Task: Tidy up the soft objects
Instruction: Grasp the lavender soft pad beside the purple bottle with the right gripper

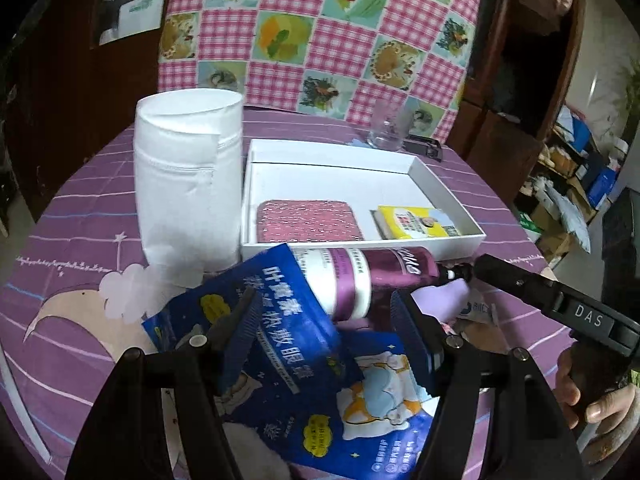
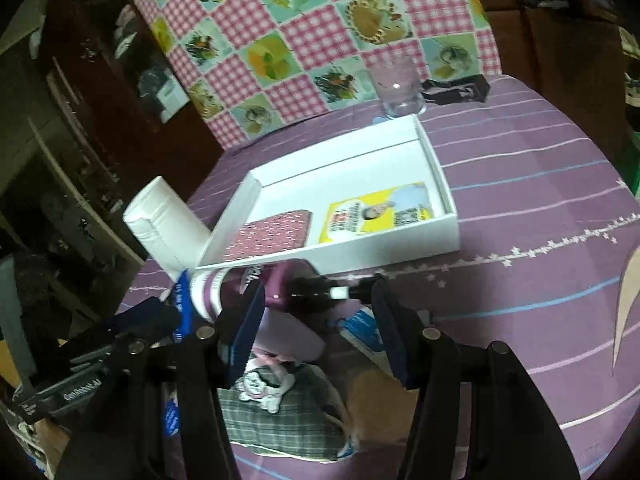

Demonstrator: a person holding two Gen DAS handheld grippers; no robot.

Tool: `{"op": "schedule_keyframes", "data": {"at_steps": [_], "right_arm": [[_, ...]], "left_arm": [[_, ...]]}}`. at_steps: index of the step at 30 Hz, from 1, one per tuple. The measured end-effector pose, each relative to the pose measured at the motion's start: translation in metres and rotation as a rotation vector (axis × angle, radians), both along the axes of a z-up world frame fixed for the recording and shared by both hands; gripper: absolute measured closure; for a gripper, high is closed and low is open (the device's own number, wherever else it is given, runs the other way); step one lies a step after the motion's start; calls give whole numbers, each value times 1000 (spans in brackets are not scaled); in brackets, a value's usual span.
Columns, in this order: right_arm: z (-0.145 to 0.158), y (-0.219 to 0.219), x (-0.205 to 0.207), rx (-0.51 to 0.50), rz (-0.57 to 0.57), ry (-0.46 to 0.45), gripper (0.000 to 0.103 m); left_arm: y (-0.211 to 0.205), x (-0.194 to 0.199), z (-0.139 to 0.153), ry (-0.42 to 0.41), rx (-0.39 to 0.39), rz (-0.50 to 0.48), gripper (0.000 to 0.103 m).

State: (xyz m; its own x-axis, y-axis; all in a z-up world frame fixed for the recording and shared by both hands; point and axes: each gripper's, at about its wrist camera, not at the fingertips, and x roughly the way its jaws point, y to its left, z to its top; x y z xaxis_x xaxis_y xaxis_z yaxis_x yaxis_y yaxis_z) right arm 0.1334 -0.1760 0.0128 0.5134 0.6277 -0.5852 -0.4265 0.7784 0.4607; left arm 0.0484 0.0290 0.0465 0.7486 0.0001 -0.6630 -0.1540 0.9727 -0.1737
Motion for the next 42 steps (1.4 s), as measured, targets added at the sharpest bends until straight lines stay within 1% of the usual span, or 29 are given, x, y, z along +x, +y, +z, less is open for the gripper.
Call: {"op": "schedule_keyframes", "data": {"at_steps": [3, 6, 9, 11, 14, 15, 17, 19, 20, 22, 23, 26, 29, 32, 33, 34, 35, 39, 42], "right_arm": [[-2, -1, 2, -23, -10, 14, 46], [-6, -2, 5, -16, -2, 44, 46], [-9, 2, 6, -30, 32, 56, 46], [-10, 4, 4, -19, 63, 62, 46], [-3, 5, -2, -24, 89, 7, 46], [1, 5, -7, -48, 84, -26, 46], [7, 6, -12, -78, 77, -65, 46], [9, 7, -14, -71, 99, -74, 46], [9, 8, -15, -54, 116, -69, 46], [7, 11, -14, -33, 148, -45, 47], [5, 13, -14, -30, 158, -33, 47], [0, 17, -14, -29, 166, -23, 49], [-4, 21, -14, -35, 160, -25, 51], [-9, 27, -14, -23, 168, -15, 53], [-11, 28, -13, -24, 172, -11, 57], [-13, 29, -12, -24, 173, -4, 60], [-14, 28, -12, -20, 173, 2, 60], [-17, 21, -7, 30, 160, 32, 63], [-21, 18, -3, 67, 155, 65, 64]], "left_arm": [[0, 1, -2, 7, 25, 22, 36], [-2, 0, -2, 7, 30, 17, 36], [-4, -1, -1, -5, 42, 16, 36], [-4, -1, -1, -7, 46, 16, 36], [-3, -2, -1, -5, 48, 20, 36], [-2, -3, 0, -6, 50, 24, 36], [1, -3, 1, -1, 50, 34, 36], [4, -4, 2, -4, 39, 37, 38], [5, -5, 3, -7, 35, 36, 45], [5, -5, 2, -3, 30, 26, 52], [5, -5, 2, 2, 26, 15, 53], [0, -4, 1, 8, 31, -3, 54], [-2, -4, 1, 8, 45, 5, 54], [0, -5, 1, 2, 34, 4, 54], [0, -5, 1, 0, 33, 4, 54], [-1, -5, 1, -2, 32, 3, 54], [-1, -5, 1, -2, 31, 3, 54], [0, -4, -1, 8, 32, 14, 54], [1, -2, -3, 15, 26, 15, 54]]}}
